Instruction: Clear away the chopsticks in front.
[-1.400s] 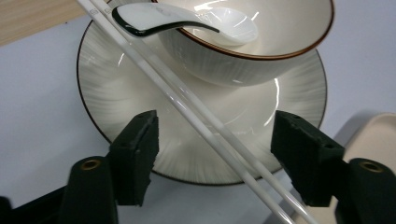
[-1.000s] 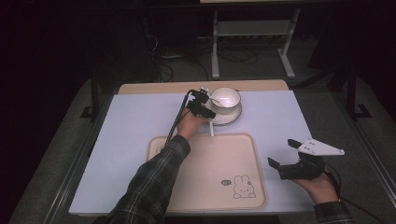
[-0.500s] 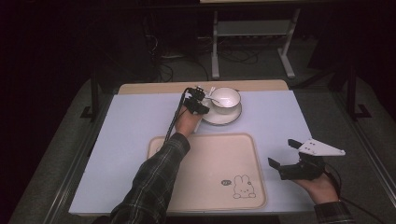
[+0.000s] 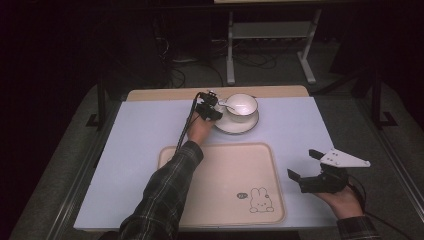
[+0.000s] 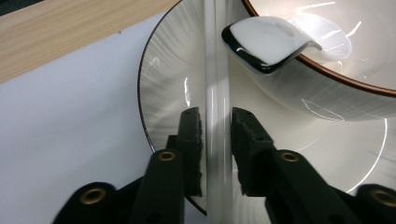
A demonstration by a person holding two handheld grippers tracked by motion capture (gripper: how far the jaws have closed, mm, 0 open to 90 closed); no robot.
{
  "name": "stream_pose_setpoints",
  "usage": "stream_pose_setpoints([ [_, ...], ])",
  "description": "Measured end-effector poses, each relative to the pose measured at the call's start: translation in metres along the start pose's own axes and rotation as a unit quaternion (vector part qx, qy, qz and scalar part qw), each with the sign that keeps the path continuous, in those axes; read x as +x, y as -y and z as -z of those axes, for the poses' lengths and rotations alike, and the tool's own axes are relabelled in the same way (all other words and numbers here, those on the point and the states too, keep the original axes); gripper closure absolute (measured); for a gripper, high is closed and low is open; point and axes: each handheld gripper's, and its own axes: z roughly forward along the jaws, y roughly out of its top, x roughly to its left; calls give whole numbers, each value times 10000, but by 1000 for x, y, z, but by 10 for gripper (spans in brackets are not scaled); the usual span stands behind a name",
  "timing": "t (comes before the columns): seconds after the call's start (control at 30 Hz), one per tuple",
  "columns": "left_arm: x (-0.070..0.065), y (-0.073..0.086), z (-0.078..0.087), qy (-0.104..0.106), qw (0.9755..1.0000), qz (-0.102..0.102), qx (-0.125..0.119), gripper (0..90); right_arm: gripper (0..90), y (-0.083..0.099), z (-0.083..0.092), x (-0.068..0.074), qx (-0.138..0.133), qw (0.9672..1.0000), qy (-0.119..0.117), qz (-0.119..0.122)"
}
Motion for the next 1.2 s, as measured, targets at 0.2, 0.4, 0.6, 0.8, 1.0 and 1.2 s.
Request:
stream_pose_setpoints([
  [0.2,7,4,21,60,10000,-18,-67,584,0,0,0,1,5,10000,2,3],
  [0.4,23,18,47,279,9995,-19,-145,590,0,0,0,2,17,10000,-7,13],
  [0.6,35,28,58,424,9989,-21,-196,667,0,-1,-2,3,47,10000,-17,44],
  [0.8,30,29,53,681,9975,-28,-198,738,0,0,-2,2,48,10000,-5,32],
  [1.0,26,30,46,691,9975,-84,-129,762,0,0,-1,2,59,10000,4,20],
  [1.2,24,31,42,663,9977,-116,-17,783,0,0,-1,2,59,10000,7,19],
])
